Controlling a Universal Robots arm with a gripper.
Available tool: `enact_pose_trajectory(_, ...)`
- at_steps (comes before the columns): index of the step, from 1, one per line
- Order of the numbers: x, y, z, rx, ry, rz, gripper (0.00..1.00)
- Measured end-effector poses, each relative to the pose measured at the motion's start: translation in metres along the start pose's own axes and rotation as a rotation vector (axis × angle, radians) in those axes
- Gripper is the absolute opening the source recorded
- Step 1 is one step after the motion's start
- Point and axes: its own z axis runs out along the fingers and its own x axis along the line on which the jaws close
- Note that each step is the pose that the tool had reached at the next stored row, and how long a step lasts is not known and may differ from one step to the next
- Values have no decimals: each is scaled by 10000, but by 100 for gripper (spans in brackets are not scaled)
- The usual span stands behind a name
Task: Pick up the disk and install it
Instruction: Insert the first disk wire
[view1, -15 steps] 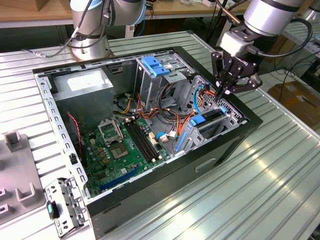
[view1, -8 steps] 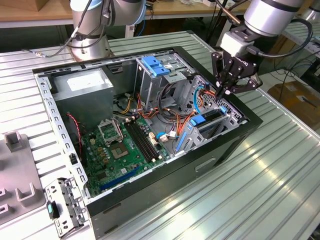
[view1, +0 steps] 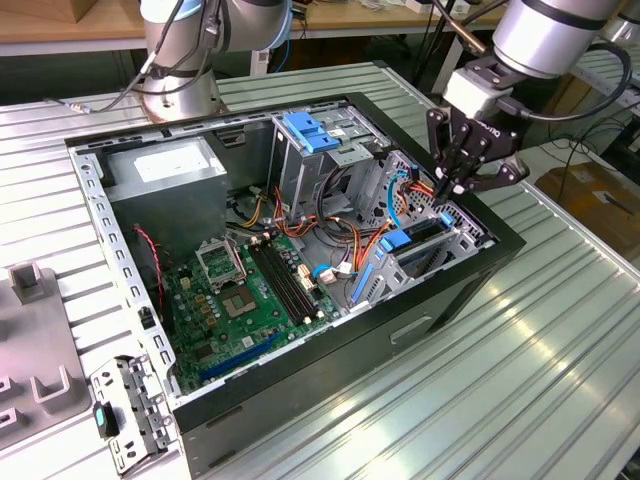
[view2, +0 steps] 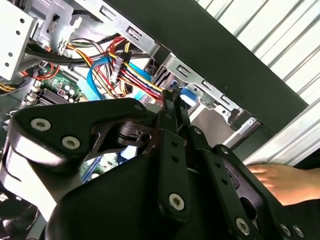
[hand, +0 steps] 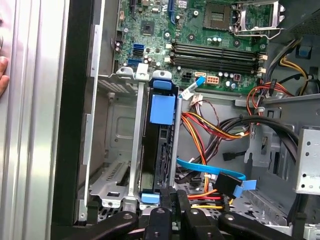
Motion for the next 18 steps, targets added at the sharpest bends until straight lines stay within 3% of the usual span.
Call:
enact_pose_trajectory(5,-1,14,14,8,15,557,16)
enact_pose_trajectory(7,-9,102,18,9,14,572,16)
enact_pose_trajectory(9,-11,132,18,8,14,578,16)
enact_pose_trajectory(18,15,157,58,12,22,852,16)
